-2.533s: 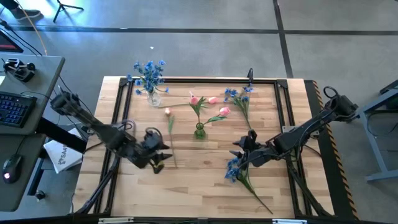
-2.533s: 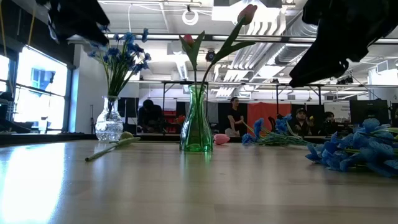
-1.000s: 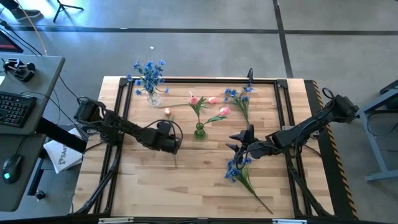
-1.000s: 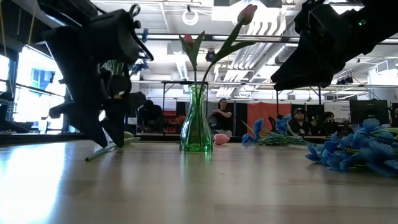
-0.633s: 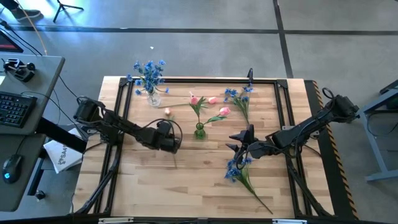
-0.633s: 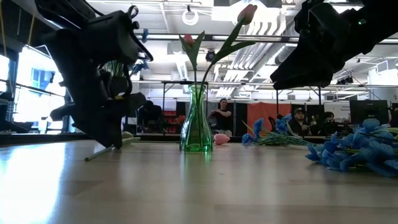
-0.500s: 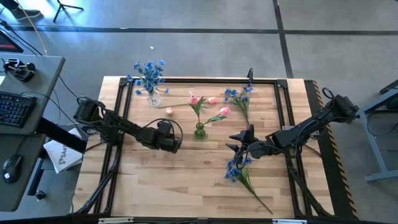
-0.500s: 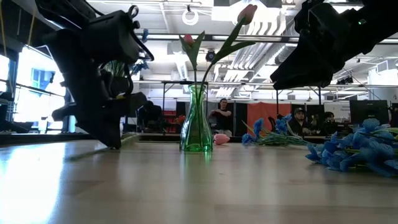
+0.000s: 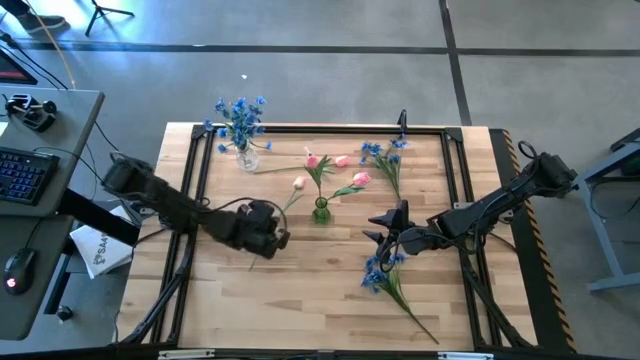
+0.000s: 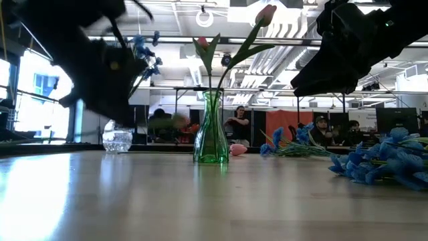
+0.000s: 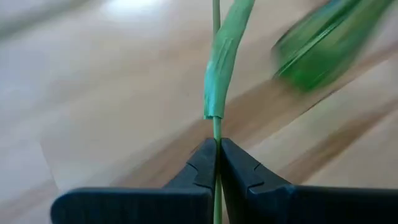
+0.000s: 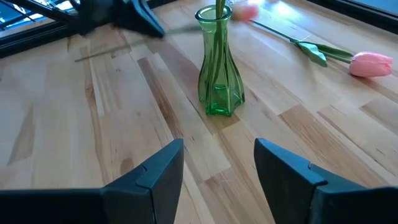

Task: Sort flowers into vase by color
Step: Put the pink tulip into the green vase

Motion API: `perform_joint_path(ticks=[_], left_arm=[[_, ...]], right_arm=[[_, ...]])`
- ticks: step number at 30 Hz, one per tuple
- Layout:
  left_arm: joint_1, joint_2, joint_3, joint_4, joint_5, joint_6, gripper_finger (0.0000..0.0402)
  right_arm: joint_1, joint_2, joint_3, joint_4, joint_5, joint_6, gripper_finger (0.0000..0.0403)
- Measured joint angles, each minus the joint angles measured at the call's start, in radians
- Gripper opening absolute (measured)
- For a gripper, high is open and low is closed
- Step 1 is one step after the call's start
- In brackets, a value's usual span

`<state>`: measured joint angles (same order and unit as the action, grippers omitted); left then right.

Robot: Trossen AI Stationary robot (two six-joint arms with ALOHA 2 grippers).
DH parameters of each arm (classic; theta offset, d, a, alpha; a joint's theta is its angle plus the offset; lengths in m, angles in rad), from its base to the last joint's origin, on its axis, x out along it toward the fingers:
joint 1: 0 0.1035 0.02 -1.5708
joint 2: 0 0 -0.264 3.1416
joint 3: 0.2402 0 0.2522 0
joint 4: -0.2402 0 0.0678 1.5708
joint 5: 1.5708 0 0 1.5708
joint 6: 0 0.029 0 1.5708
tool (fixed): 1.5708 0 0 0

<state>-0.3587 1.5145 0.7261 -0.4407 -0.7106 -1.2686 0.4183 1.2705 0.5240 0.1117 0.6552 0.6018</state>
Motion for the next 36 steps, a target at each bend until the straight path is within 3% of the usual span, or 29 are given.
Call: perform_joint_path(ticks=[5,10,13,17,20,27,33,36], left_arm=[[-0.124,-0.121,0.000,0.043,-0.253,0.092,0.0000],[-0.231,-0.167,0.000,0.233,-0.479,0.355,0.0000],[-0.265,-0.151,0.001,0.407,-0.531,0.594,0.0000],[-0.274,-0.096,0.001,0.637,-0.497,0.887,0.0000],[-0.258,-0.042,0.001,0.851,-0.356,1.105,0.0000],[-0.173,0.083,0.001,1.474,0.215,1.571,0.0000],[-0.068,0.122,0.001,1.732,0.638,1.659,0.0000],[-0.029,0.135,0.001,1.827,0.750,1.620,0.0000]], right_arm=[[0.000,0.000,0.000,0.006,0.000,0.000,0.0193],[0.000,0.000,0.000,0.025,0.000,-0.024,0.0193],[0.000,0.000,0.000,0.040,0.000,-0.042,0.0193],[0.000,0.000,0.000,0.059,0.000,-0.071,0.0193],[0.000,0.000,0.000,0.081,-0.004,-0.092,0.0193],[0.000,0.000,0.000,0.160,-0.064,-0.176,0.0193],[0.001,0.021,0.000,0.422,-0.279,-0.395,0.0193],[0.001,0.090,0.008,0.599,-0.373,-0.534,0.0193]])
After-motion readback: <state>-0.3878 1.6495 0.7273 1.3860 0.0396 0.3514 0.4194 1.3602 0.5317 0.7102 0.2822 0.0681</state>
